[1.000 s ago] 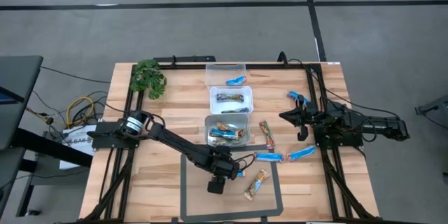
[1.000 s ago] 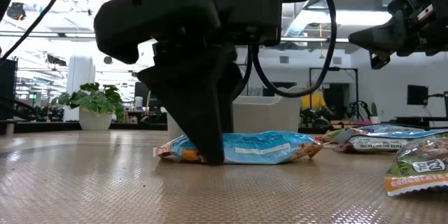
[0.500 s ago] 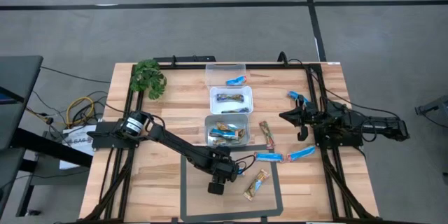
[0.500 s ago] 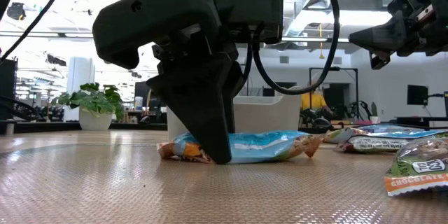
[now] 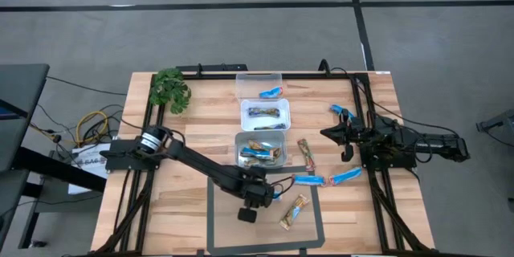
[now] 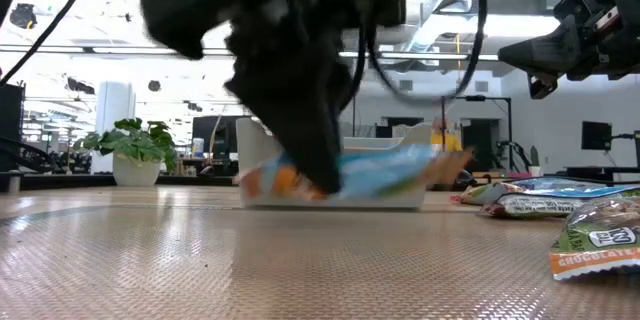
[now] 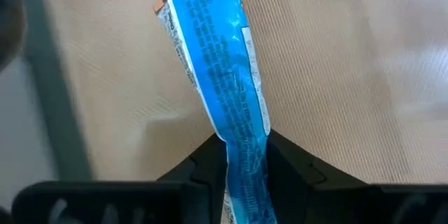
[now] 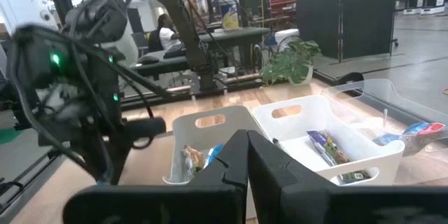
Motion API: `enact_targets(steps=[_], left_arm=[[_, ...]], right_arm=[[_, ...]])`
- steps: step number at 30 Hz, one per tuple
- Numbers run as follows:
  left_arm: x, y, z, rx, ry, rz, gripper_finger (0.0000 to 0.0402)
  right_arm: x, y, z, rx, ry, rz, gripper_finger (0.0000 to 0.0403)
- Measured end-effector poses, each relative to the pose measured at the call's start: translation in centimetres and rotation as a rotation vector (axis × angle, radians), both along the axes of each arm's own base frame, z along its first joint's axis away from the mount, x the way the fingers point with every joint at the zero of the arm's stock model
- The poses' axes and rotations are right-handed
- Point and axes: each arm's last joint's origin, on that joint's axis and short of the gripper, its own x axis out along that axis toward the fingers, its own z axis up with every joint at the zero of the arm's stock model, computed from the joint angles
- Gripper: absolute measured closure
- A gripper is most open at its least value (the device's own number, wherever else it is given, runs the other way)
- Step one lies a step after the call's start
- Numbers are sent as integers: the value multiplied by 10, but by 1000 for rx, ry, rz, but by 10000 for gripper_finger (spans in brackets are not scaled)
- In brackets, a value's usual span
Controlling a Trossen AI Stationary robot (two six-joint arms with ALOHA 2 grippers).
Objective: Pick and place Granola Bars by type
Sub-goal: Put the yellow granola bar into the gray bin
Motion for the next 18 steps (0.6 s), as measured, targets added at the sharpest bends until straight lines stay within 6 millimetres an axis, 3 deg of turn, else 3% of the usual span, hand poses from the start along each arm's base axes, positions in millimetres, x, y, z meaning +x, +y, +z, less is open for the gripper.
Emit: enact_targets(steps=[10,18], left_arm=[[-9,15,54,87,-140,30,326],[-17,62,93,275,-205,129,327]], right_arm=[[0,0,0,0,-1,0,403],[0,0,0,0,0,0,403]])
